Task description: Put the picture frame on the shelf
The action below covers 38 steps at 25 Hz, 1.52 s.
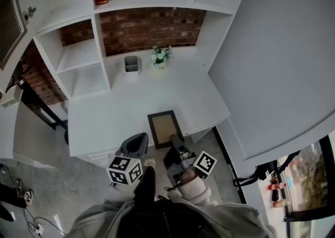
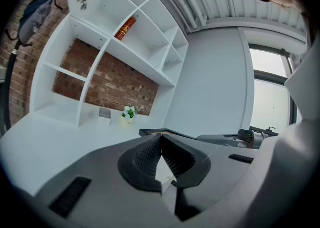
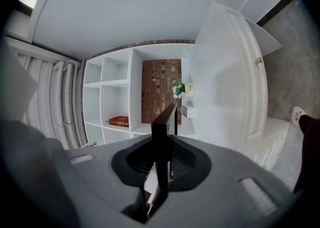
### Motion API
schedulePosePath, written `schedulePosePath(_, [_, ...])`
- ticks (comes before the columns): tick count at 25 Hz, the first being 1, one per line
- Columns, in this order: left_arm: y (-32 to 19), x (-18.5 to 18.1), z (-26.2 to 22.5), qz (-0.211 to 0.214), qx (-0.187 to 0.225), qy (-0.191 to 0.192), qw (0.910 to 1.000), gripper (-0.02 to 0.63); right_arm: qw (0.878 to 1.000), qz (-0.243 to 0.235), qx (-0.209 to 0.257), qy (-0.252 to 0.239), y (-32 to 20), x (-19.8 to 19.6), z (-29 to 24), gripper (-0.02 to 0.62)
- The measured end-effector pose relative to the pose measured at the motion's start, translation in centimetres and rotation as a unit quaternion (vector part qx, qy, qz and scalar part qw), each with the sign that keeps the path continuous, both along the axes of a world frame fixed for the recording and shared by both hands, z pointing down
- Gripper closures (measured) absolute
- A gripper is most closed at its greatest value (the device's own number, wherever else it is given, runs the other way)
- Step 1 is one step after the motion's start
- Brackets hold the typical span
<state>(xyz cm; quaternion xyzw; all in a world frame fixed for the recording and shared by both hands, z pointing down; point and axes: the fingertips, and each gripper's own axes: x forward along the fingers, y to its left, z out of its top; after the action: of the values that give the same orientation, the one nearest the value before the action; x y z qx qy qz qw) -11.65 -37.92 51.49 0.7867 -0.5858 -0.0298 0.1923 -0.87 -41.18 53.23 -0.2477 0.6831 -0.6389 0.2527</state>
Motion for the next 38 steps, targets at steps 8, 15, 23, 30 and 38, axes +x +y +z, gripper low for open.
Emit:
schedulePosePath(8, [-5.5, -1.3, -2.8, -0.001, 0.015, 0.002, 0.9999, 0.601, 1.000, -0.004, 0.017, -0.015, -5.4, -1.5, -3.6, 0.546])
schedulePosePath(15, [-9.0, -2.6, -4.6, 0.003, 0.013, 0.003, 0.9999, 0.601, 0.999, -0.007, 0.037, -0.015, -9.0, -2.8, -6.8, 0.546])
schedulePosePath(23, [-13.1, -4.4, -7.2, -0.001, 0.016, -0.011, 0.9998, 0.600, 0.998, -0.007, 0.056, -0.031, -13.4, -4.0, -10.8, 0.546])
schedulePosePath(30, [-16.4, -6.5, -10.9, -0.006, 0.024, -0.011, 0.9996, 0.600, 0.997, -0.033, 0.057, -0.048, -16.9, -6.6, -14.7, 0.546])
schedulePosePath(38, [-19.9, -8.1, -15.9, -0.013, 0.044, -0.026, 0.9986, 0.600, 0.992, -0.052, 0.077, -0.086, -20.3, -8.9, -20.7, 0.546])
